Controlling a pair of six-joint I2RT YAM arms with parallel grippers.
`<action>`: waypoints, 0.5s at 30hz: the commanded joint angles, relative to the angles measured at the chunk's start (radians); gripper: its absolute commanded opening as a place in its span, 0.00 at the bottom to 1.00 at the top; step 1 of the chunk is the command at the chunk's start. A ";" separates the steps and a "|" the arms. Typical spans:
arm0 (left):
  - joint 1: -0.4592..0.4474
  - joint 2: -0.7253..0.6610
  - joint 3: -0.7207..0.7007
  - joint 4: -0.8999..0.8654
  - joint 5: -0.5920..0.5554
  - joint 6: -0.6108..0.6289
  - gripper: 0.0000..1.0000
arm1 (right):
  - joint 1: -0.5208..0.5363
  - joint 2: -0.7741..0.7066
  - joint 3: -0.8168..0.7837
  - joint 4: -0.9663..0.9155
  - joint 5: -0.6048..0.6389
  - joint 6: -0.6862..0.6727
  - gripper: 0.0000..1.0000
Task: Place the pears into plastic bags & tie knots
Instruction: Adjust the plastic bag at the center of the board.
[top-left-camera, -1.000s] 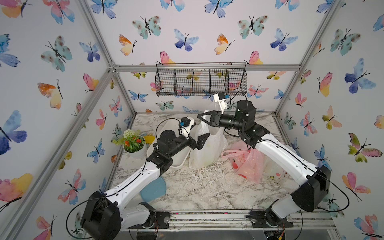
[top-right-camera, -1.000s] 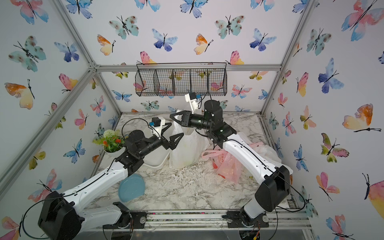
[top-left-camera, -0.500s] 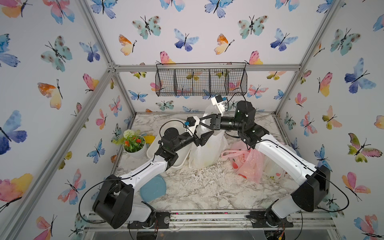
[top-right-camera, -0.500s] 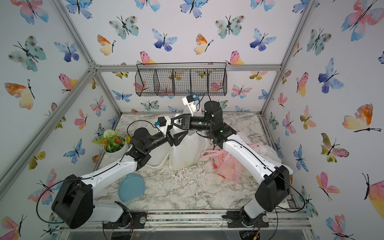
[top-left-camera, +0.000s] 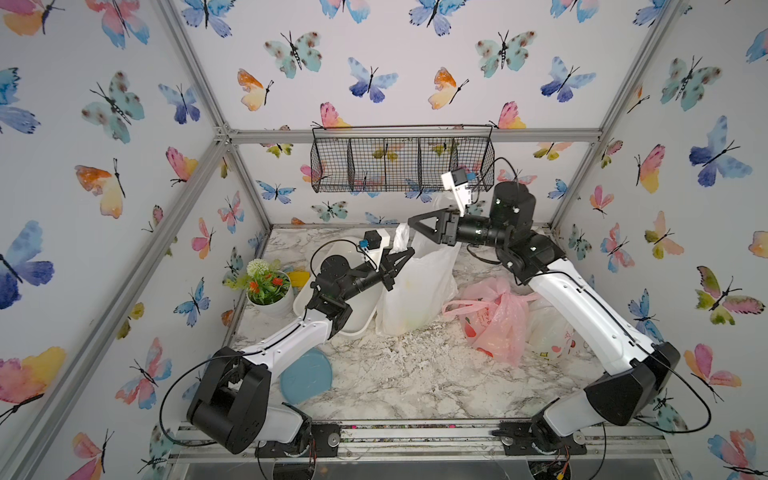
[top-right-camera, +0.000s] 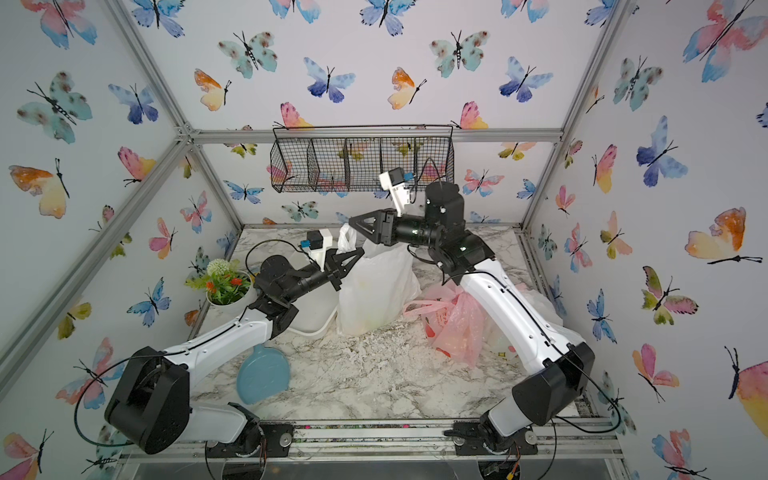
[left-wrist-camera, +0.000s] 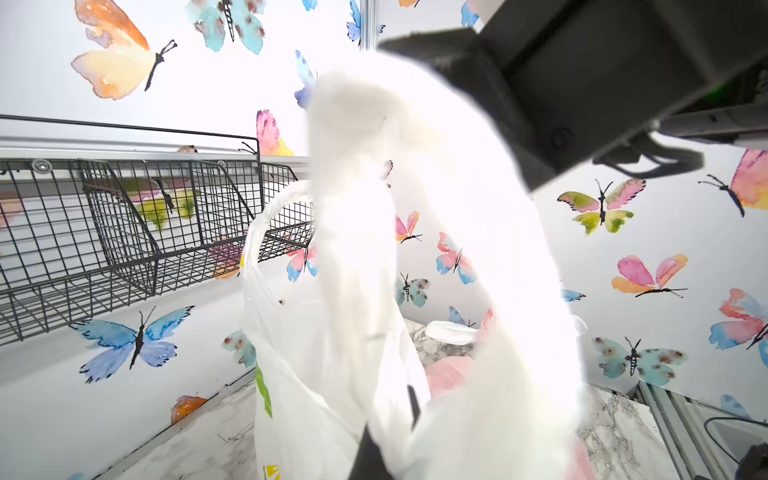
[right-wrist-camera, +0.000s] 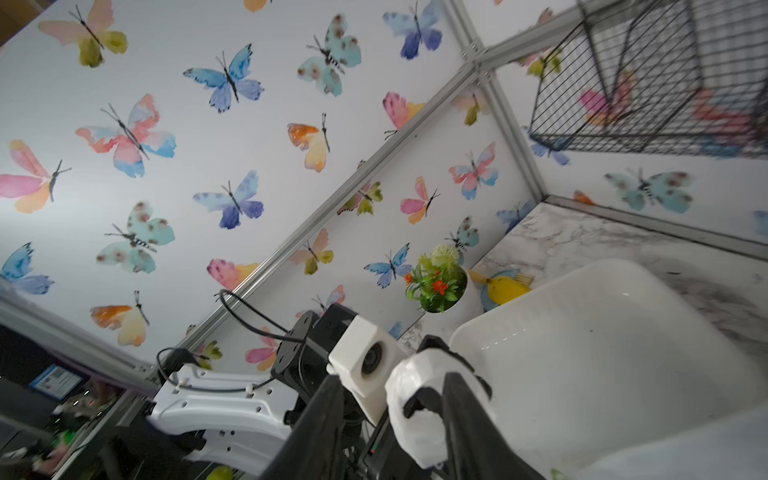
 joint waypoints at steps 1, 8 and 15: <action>0.014 -0.003 -0.007 0.031 0.026 -0.066 0.00 | -0.113 -0.122 -0.092 -0.137 0.219 -0.269 0.59; 0.024 -0.026 -0.004 -0.016 0.051 -0.087 0.00 | -0.236 -0.227 -0.464 0.101 0.285 -0.393 0.87; 0.024 -0.030 -0.027 0.005 0.085 -0.135 0.00 | -0.246 -0.028 -0.482 0.445 0.111 -0.313 0.90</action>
